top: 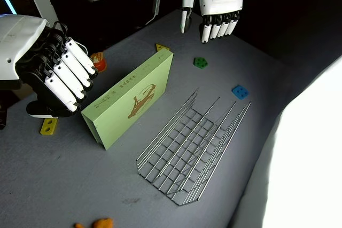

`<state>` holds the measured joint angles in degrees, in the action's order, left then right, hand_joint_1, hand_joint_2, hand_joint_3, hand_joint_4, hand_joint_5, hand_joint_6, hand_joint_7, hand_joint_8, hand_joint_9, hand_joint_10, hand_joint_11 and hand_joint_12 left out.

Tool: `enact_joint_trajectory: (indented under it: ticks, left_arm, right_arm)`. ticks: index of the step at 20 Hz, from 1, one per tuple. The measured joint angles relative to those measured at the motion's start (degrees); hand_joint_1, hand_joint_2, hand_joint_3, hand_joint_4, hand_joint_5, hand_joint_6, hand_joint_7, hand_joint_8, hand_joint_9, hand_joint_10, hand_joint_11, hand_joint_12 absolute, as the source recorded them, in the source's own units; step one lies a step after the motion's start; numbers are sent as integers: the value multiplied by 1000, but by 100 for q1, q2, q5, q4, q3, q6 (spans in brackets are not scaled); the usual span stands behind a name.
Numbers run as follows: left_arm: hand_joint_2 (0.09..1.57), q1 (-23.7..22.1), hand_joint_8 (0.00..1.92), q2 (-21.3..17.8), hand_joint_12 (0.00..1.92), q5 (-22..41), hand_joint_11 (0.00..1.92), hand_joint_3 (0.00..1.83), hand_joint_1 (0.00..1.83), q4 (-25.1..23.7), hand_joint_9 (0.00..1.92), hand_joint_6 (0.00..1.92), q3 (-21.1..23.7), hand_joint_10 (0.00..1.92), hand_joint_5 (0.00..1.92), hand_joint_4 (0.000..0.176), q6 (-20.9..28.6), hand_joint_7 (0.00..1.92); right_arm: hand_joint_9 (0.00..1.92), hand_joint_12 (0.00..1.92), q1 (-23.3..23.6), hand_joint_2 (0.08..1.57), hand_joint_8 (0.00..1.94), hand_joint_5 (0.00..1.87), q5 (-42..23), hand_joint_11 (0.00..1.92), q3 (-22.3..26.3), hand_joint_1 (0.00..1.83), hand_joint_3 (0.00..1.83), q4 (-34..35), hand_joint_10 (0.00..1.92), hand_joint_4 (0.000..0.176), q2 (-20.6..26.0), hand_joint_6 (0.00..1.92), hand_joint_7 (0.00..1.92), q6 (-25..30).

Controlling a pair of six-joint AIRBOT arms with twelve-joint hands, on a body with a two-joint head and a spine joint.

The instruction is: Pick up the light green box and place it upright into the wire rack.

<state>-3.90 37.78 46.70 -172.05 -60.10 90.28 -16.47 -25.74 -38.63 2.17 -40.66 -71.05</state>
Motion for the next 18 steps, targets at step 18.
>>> enact_joint_trajectory:
  ticks: [18]
  left_arm:
    - [1224, 111, 0, 33, 12, 46, 0, 0, 68, 2, 1, 0, -52, 0, 0, 16, -4, 1]
  right_arm:
    - [0, 15, 944, 931, 0, 0, 2177, 0, 219, 812, 0, 2094, 0, 0, -157, 0, 0, 136]
